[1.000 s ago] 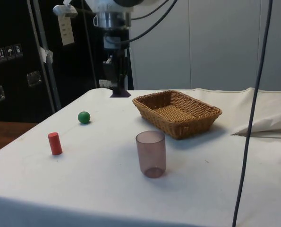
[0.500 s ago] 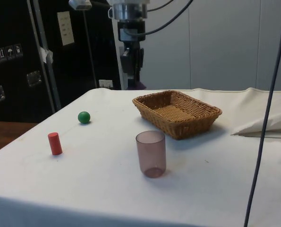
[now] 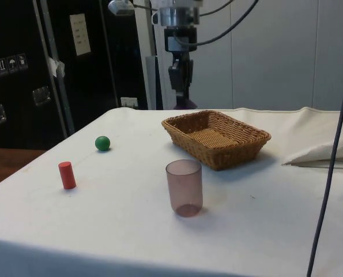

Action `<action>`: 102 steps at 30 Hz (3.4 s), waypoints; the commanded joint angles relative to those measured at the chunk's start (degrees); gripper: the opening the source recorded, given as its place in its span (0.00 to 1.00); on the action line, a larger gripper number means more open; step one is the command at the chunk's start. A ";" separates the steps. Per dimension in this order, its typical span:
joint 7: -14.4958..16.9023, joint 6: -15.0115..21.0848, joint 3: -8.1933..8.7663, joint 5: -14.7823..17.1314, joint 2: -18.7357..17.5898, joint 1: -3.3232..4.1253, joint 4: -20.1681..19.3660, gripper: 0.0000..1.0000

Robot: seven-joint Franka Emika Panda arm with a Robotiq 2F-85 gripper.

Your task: Pick up the triangular block and place it into the basket.

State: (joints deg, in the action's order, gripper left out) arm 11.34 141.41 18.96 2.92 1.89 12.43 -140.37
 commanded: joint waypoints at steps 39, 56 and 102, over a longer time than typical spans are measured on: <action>15.07 12.43 8.82 3.50 -8.94 -0.17 -5.04 0.33; 15.07 17.42 8.14 4.35 -13.01 0.00 -5.04 0.49; 13.18 8.88 8.31 2.86 -6.82 0.74 -0.06 1.00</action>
State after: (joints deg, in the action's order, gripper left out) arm 25.67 151.43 27.22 6.76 -5.27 12.95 -141.12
